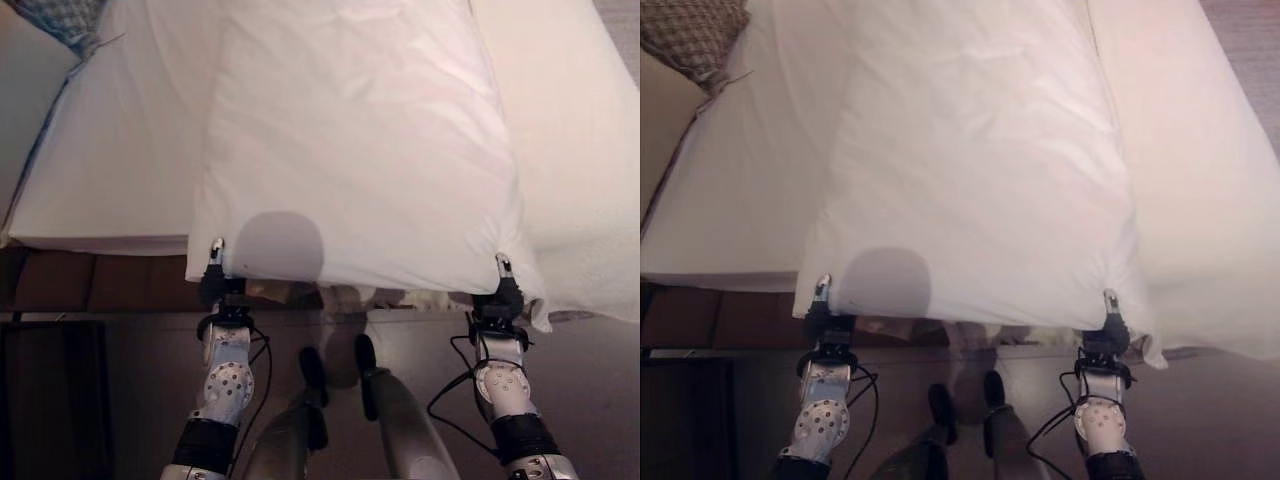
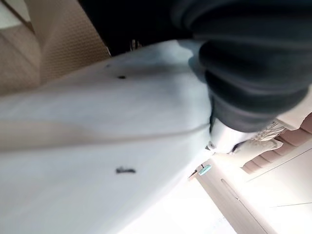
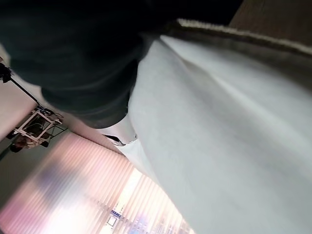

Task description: Make the bed

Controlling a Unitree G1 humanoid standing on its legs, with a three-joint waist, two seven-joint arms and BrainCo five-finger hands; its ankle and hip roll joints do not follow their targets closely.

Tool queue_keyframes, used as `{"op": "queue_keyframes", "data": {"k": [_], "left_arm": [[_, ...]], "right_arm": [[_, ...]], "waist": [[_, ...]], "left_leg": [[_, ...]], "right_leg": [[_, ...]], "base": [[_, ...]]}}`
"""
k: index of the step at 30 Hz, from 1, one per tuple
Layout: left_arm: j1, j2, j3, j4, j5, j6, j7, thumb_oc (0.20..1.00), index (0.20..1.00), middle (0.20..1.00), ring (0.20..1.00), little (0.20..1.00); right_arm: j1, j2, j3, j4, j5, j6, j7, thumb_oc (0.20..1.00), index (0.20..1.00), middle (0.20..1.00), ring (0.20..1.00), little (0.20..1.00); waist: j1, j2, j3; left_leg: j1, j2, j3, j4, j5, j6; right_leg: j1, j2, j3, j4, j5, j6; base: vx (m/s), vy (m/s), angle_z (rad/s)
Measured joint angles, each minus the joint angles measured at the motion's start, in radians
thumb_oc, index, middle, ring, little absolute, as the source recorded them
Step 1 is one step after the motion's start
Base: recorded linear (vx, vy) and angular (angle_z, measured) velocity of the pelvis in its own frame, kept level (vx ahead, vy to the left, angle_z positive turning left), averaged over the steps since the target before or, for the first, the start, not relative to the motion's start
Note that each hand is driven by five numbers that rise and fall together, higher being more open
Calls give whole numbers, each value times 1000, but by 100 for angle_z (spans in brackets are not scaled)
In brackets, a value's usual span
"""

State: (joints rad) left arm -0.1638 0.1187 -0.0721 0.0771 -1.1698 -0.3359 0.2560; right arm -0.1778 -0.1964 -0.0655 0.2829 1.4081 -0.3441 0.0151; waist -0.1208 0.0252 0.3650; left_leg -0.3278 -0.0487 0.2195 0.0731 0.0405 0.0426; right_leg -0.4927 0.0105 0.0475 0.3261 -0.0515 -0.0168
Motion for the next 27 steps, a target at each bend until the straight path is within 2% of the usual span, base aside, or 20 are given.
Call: {"op": "queue_keyframes", "data": {"k": [5,6,8,11,12,13,14,15,16,17,19,21,23,24,26,27], "left_arm": [[12,-31,-11,7,-2,0,10,200,200,200,200,200],[12,-36,-24,6,-2,1,12,200,200,200,200,200],[11,-36,-29,3,-2,1,12,200,200,200,200,200],[12,-42,-30,3,-2,3,12,200,200,200,200,200],[-15,-28,-32,-1,-2,15,12,200,200,200,200,200],[-23,-28,-32,-2,-2,16,12,200,200,200,200,200],[-30,-31,-31,-2,-2,16,13,200,200,200,200,200],[-29,-38,-27,-2,-2,14,13,200,200,200,200,200],[-27,-38,-24,-1,-2,11,15,200,200,200,200,200],[-27,-43,-24,2,-2,10,19,200,200,200,200,200],[-19,-51,-24,2,-2,8,20,200,200,200,200,200],[-20,-57,-26,1,-2,3,21,200,200,200,200,200],[-23,-49,-36,6,-2,-2,19,200,200,200,200,200],[-30,-43,-49,20,-2,-1,9,200,200,200,200,200],[-32,-43,-87,33,-4,10,-3,200,200,200,200,200],[-28,-31,-100,47,-4,2,-14,200,200,200,200,200]], "right_arm": [[13,-19,-4,2,1,-1,0,200,200,200,200,200],[15,-20,-7,6,1,-5,-1,200,200,200,200,200],[20,-23,-9,16,8,-6,-1,200,200,200,200,200],[4,-34,-11,20,9,-6,-1,200,200,200,200,200],[-2,-20,-24,30,17,-11,-2,200,200,200,200,200],[-5,-16,-27,29,18,-13,-2,200,200,200,200,200],[-6,-16,-26,29,18,-14,-2,200,200,200,200,200],[-6,-18,-20,50,25,-14,-1,200,200,200,200,200],[-13,-15,-19,58,30,-14,-1,200,200,200,200,200],[-14,-16,-20,62,36,-14,1,200,200,200,200,200],[-17,-18,-20,62,39,-14,1,200,200,200,200,200],[-17,-15,-18,56,39,-19,-4,200,200,200,200,200],[-26,-6,-22,50,40,-32,-8,200,200,200,200,200],[-19,-4,-40,53,41,-38,-6,200,200,200,200,200],[-11,-8,-60,50,56,-44,-8,200,200,200,200,200],[-2,-17,-43,44,57,-43,-8,200,200,200,200,200]], "waist": [[10,44,-12],[3,49,-12],[18,53,-11],[24,59,-10],[24,9,-6],[28,-3,-6],[36,-4,-6],[61,-6,-5],[57,-5,-5],[53,-4,-5],[52,-3,-6],[54,-1,-7],[54,2,-8],[52,0,-6],[38,1,-6],[19,-2,-5]], "left_leg": [[-1,9,-18,-1,6,-14],[1,8,-40,6,11,-25],[-2,8,-77,12,9,-43],[-10,17,-100,11,14,-51],[-84,11,-141,96,3,-120],[-103,34,-179,106,-7,-133],[-110,58,-245,109,-9,-138],[-97,138,-400,110,-17,-157],[-96,181,-425,98,-23,-167],[-85,235,-415,52,-25,-170],[-67,269,-352,4,-25,-168],[-49,262,-305,-1,-24,-166],[-55,220,-312,20,-23,-167],[-56,173,-295,51,-3,-180],[-60,103,-252,82,-8,-141],[-69,74,-219,117,-17,-125]], "right_leg": [[21,12,-6,-27,8,-5],[32,6,-8,-31,7,-7],[30,11,-8,-22,0,-7],[10,10,-21,9,-12,-19],[-3,-50,-17,-13,13,-55],[-2,-56,-13,-28,29,-53],[-2,-54,-13,-29,31,-54],[-8,-25,-1,-5,24,-57],[-12,-18,-3,8,9,-46],[-22,-12,-5,28,-6,-41],[-27,-9,-9,39,-12,-39],[-29,-10,-25,35,-8,-19],[-28,-14,-29,25,7,0],[-28,-42,-27,24,10,22],[-13,-122,-2,28,1,85],[-4,-137,-3,12,16,101]], "base": [[-57,-139,7],[-56,-46,32],[-37,-35,13],[-61,3,22],[-14,63,45],[-1,129,39],[22,202,-17],[42,279,-29],[71,382,-30],[76,421,-9],[68,480,-10],[31,545,-15],[81,639,-2],[79,493,36],[141,736,38],[129,733,-19]]}}
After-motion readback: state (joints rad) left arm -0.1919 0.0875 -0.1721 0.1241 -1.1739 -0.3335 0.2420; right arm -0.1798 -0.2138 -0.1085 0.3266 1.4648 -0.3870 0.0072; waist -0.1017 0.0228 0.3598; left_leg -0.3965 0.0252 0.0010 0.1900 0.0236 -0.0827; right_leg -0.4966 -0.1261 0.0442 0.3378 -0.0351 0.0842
